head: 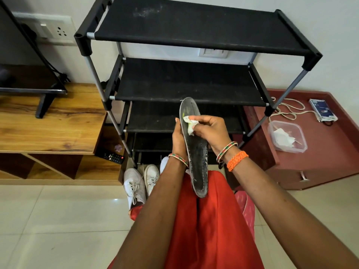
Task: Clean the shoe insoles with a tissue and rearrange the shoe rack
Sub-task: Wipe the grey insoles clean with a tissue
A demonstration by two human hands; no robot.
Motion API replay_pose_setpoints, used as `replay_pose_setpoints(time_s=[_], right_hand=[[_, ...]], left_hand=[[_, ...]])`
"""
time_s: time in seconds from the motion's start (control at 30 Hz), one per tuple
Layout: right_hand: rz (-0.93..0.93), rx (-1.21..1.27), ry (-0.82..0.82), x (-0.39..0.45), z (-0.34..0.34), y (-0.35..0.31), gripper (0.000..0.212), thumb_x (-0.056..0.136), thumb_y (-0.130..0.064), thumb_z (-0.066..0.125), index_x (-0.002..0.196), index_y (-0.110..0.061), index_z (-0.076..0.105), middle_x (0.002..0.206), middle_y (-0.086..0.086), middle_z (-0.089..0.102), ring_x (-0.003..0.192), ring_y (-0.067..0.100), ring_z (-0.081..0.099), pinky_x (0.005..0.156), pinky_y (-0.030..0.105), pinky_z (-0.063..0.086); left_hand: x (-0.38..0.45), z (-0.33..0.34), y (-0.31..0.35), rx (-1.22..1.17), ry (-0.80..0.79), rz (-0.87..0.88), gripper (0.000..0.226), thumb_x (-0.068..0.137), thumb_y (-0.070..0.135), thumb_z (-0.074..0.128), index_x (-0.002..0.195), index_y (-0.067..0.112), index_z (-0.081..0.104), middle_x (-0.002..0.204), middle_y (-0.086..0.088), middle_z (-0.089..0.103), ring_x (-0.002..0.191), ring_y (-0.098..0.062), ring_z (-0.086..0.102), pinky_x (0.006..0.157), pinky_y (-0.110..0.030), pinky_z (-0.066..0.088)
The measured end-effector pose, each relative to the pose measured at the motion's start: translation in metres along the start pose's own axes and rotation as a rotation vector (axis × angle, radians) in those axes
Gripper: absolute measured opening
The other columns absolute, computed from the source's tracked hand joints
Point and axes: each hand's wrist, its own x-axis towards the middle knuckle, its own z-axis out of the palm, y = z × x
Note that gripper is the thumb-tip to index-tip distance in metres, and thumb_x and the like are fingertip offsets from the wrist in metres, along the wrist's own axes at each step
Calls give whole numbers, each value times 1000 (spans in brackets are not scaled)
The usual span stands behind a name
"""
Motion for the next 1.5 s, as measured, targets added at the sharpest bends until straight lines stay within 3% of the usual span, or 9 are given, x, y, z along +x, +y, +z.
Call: replay_pose_setpoints(time_s=[0.1,0.33,0.47,0.67,0.83,0.97,1.07,1.17,1.5], right_hand=[[-28,-36,-73,-1,2,1,37,75,8,67,110,-5,67,107,13,68,100,18,65,92,30,52],[-270,-637,-44,-1,6,4,19,77,-15,75,96,-17,74,95,4,73,95,17,66,87,35,54],[-324,-760,57,11,6,-11,16,77,-12,72,92,-16,75,95,10,71,92,23,65,84,38,54],[-300,-773,118,8,8,-26,25,79,-11,70,104,-15,68,99,8,64,91,17,54,80,28,48],[-305,-528,65,-13,15,-11,11,76,-5,74,86,-9,71,77,2,66,64,0,55,63,8,47],[-410,-749,198,5,14,-12,5,81,-14,69,81,-12,65,90,1,64,92,19,54,81,33,46],[-400,-966,367,4,19,-9,10,82,-27,67,86,-18,65,100,-1,63,100,23,47,84,33,31],[-382,-871,402,-10,26,0,7,82,-25,67,78,-21,62,90,-6,65,95,19,48,75,28,19],[-336,-1042,412,25,6,-25,12,85,-31,63,93,-23,66,99,-7,66,102,19,48,78,32,17]], left_hand=[[-4,0,1,-28,-22,-14,63,93,60,28,110,8,60,98,-14,66,94,-24,63,89,-35,47],[-11,4,7,59,127,11,43,99,30,29,85,4,61,66,-7,68,60,-15,68,58,-19,55],[-25,18,7,100,77,137,74,101,7,25,41,15,67,41,5,59,38,0,58,42,-10,46],[-35,28,8,96,22,172,80,101,5,23,34,15,64,41,4,60,38,-2,58,39,-11,45],[-33,22,10,15,32,165,59,101,5,25,58,10,67,44,1,61,39,-4,59,41,-12,46],[-27,19,7,-57,-8,94,63,102,18,25,60,12,71,50,-1,64,45,-5,62,45,-12,49],[-23,17,6,-119,-37,23,43,101,32,24,90,8,59,64,-5,68,58,-10,67,55,-15,53],[-18,10,4,-58,-38,40,47,100,39,20,96,8,55,71,-4,70,65,-10,68,62,-17,54],[-23,13,1,7,-81,12,69,101,41,20,78,7,75,76,-8,72,69,-14,70,63,-20,57]])
